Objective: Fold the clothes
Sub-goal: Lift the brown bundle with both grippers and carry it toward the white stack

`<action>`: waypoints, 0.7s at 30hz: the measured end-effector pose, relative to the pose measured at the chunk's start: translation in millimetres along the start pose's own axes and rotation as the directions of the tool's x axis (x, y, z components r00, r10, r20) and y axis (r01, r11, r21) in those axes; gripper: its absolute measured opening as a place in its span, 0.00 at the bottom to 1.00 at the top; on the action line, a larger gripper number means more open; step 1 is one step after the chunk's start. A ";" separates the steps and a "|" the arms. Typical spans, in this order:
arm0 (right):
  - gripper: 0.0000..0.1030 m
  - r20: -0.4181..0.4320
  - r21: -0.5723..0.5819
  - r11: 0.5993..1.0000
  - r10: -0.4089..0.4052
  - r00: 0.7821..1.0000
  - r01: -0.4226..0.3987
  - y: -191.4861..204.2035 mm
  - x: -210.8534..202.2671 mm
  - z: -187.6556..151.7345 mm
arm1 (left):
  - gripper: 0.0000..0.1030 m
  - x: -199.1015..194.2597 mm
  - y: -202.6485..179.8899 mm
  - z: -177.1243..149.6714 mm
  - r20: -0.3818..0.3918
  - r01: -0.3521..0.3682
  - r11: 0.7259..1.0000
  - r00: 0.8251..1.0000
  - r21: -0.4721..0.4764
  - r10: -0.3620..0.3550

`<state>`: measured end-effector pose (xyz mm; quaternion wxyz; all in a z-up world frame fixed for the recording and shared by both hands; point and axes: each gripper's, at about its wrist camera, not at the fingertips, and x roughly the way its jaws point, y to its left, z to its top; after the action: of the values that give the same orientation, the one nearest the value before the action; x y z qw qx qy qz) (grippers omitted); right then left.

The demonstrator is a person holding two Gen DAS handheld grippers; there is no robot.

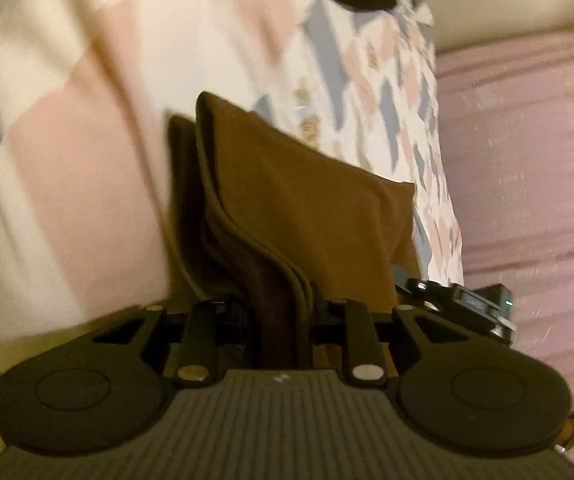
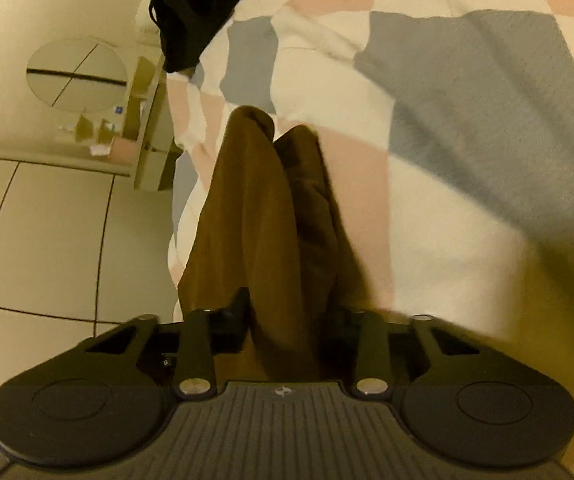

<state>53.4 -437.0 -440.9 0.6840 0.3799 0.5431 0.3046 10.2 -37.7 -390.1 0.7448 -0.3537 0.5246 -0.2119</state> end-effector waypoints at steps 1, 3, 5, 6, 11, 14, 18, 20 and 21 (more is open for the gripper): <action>0.25 0.032 0.000 1.000 -0.009 0.999 0.009 6.0 -5.2 -7.0 | 0.19 -4.6 -8.2 2.2 -0.008 -0.006 0.999 1.000 0.034 0.007; 0.24 0.108 0.007 1.000 -0.013 0.994 0.013 20.0 -22.2 -29.4 | 0.19 -9.9 -28.9 9.7 -0.048 -0.009 0.995 0.999 0.103 0.014; 0.24 0.189 0.016 1.000 -0.022 0.982 0.019 36.6 -41.3 -61.4 | 0.19 -12.3 -52.1 17.3 -0.101 -0.002 0.985 0.995 0.175 0.020; 0.24 0.236 0.038 0.999 -0.015 0.972 0.007 42.0 -51.1 -80.8 | 0.19 -11.2 -64.7 18.4 -0.135 0.009 0.976 0.991 0.215 0.020; 0.24 0.514 0.283 0.953 -0.051 0.856 -0.113 38.0 -96.9 -205.2 | 0.20 36.5 -130.8 -0.3 -0.359 0.115 0.879 0.931 0.462 0.067; 0.24 0.654 0.428 0.883 -0.154 0.741 -0.195 34.2 -110.2 -290.9 | 0.19 78.3 -168.2 -35.2 -0.518 0.237 0.809 0.850 0.538 0.096; 0.24 0.773 0.549 0.783 -0.342 0.534 -0.293 54.7 -120.3 -403.5 | 0.20 123.7 -226.5 -104.8 -0.701 0.444 0.681 0.699 0.582 0.143; 0.24 0.798 0.584 0.733 -0.440 0.412 -0.348 70.4 -124.9 -458.2 | 0.20 138.6 -260.2 -154.7 -0.768 0.556 0.595 0.618 0.580 0.171; 0.24 0.804 0.591 0.714 -0.485 0.343 -0.376 80.2 -126.3 -483.0 | 0.20 143.1 -277.6 -182.3 -0.793 0.609 0.549 0.581 0.573 0.182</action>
<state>-446.0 -408.4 -366.6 0.6770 0.6878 0.1331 -0.2258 -92.7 -374.7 -308.8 0.4720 0.0867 0.5802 -0.6581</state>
